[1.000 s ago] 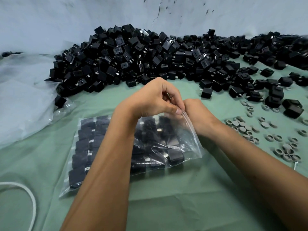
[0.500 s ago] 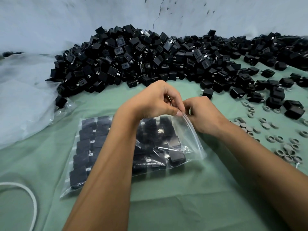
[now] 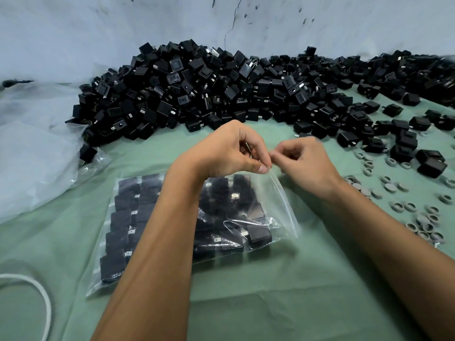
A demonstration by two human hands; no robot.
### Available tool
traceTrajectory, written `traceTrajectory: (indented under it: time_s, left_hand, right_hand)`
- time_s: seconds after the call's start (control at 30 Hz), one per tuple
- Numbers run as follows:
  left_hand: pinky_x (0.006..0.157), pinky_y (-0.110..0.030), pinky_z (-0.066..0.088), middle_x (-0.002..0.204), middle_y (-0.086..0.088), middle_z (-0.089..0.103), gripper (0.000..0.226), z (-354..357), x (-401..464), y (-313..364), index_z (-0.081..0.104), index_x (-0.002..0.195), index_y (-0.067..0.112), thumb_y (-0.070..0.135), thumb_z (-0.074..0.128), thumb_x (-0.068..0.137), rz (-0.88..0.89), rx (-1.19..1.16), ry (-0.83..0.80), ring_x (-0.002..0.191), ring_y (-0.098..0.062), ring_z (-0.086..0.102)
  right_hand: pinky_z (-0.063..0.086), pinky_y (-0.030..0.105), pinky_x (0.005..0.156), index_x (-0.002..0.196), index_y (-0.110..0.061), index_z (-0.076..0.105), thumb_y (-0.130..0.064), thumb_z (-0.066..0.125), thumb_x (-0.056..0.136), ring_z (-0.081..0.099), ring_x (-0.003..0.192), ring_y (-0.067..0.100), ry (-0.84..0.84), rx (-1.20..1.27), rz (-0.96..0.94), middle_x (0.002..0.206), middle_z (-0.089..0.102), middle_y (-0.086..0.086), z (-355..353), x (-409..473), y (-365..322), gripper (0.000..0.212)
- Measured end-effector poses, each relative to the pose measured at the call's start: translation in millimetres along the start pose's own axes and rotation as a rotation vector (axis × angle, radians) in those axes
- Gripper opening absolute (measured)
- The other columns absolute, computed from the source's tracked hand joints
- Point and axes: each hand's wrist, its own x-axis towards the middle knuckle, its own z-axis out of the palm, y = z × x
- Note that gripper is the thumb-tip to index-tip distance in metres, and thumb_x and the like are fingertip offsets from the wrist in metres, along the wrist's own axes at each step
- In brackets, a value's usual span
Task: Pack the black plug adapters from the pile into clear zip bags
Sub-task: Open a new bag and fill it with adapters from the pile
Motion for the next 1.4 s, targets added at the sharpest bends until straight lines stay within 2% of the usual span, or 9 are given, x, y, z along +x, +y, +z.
traceTrajectory:
  time_s: [0.1, 0.2, 0.37, 0.5, 0.67, 0.77, 1.0, 1.17, 1.4]
  left_hand:
    - [0.066, -0.026, 0.046, 0.082, -0.020, 0.072, 0.010, 1.1, 0.2, 0.0, 0.082, 0.084, 0.011, 0.005, 0.087, 0.078, -0.012, 0.008, 0.009, 0.069, -0.016, 0.052]
    - [0.067, -0.028, 0.046, 0.083, -0.022, 0.072, 0.011, -0.4, -0.3, 0.9, 0.081, 0.082, 0.013, 0.005, 0.087, 0.078, -0.013, 0.009, 0.021, 0.070, -0.018, 0.052]
    - [0.070, -0.034, 0.046, 0.086, -0.026, 0.071, 0.011, -1.3, -0.9, 1.9, 0.082, 0.083, 0.014, 0.006, 0.087, 0.078, -0.016, 0.016, 0.020, 0.072, -0.024, 0.051]
    - [0.069, -0.045, 0.048, 0.085, -0.024, 0.072, 0.010, -1.8, -1.6, 4.8, 0.082, 0.085, 0.011, 0.007, 0.087, 0.078, 0.001, 0.022, 0.024, 0.072, -0.028, 0.051]
    - [0.069, -0.048, 0.050, 0.083, -0.023, 0.073, 0.013, -2.7, -1.9, 7.0, 0.082, 0.086, 0.009, 0.009, 0.089, 0.076, 0.012, 0.063, 0.019, 0.072, -0.039, 0.056]
    - [0.069, -0.040, 0.047, 0.082, -0.022, 0.073, 0.012, -3.8, -1.3, 5.8, 0.081, 0.086, 0.008, 0.007, 0.088, 0.077, 0.003, 0.047, 0.021, 0.071, -0.028, 0.055]
    - [0.071, -0.038, 0.048, 0.082, -0.022, 0.074, 0.012, -0.4, 1.3, 4.0, 0.082, 0.087, 0.007, 0.003, 0.087, 0.077, 0.005, 0.039, 0.043, 0.071, -0.024, 0.055]
    - [0.072, -0.042, 0.052, 0.083, -0.020, 0.074, 0.012, -3.3, -1.1, 1.6, 0.081, 0.087, 0.007, 0.005, 0.088, 0.076, 0.023, 0.024, 0.053, 0.072, -0.017, 0.057]
    - [0.074, -0.044, 0.054, 0.083, -0.018, 0.074, 0.011, -2.4, -0.6, 0.7, 0.081, 0.087, 0.009, 0.007, 0.087, 0.078, 0.017, 0.033, 0.046, 0.073, -0.020, 0.058]
  right_hand:
    - [0.049, 0.036, 0.077, 0.099, -0.024, 0.075, -0.044, 0.066, 0.095, 0.061, 0.090, 0.020, 0.293, -0.542, 0.076, 0.093, 0.064, -0.002, -13.1, 14.4, 22.8, 0.022]
    - [0.044, 0.044, 0.099, 0.127, -0.028, 0.067, -0.046, 0.062, 0.099, 0.045, 0.121, 0.035, 0.087, -0.814, 0.229, 0.122, 0.050, 0.013, -26.3, 24.8, 35.5, 0.034]
    - [0.037, 0.033, 0.070, 0.077, -0.020, 0.057, -0.039, 0.074, 0.092, 0.055, 0.081, 0.024, 0.110, -0.600, 0.041, 0.083, 0.056, 0.000, -28.8, 19.4, 27.2, 0.029]
    - [0.042, 0.022, 0.053, 0.071, -0.016, 0.046, -0.038, 0.082, 0.083, 0.053, 0.055, 0.007, -0.051, -0.140, -0.048, 0.059, 0.055, -0.006, -19.6, 0.7, 8.0, 0.044]
    - [0.060, 0.037, 0.078, 0.115, -0.022, 0.071, -0.038, 0.087, 0.078, 0.072, 0.089, 0.028, -0.251, 0.304, -0.038, 0.102, 0.074, 0.014, 1.2, -13.3, -8.8, 0.044]
    - [0.061, 0.047, 0.091, 0.106, -0.022, 0.078, -0.026, 0.091, 0.077, 0.073, 0.099, 0.030, -0.168, 0.389, -0.019, 0.102, 0.077, 0.008, 14.2, -14.3, -11.4, 0.031]
    - [0.060, 0.054, 0.087, 0.105, -0.013, 0.075, -0.009, 0.091, 0.074, 0.073, 0.096, 0.034, -0.005, 0.340, -0.034, 0.100, 0.078, 0.006, 32.5, -16.5, -12.8, 0.035]
    - [0.059, 0.051, 0.094, 0.105, -0.008, 0.060, -0.022, 0.092, 0.072, 0.071, 0.104, 0.036, 0.074, 0.439, 0.013, 0.107, 0.074, 0.015, 31.9, -22.1, -5.9, 0.048]
    - [0.059, 0.060, 0.085, 0.114, -0.024, 0.067, -0.023, 0.086, 0.083, 0.074, 0.093, 0.038, 0.073, 0.375, -0.050, 0.099, 0.077, 0.012, 31.3, -23.9, -6.5, 0.036]
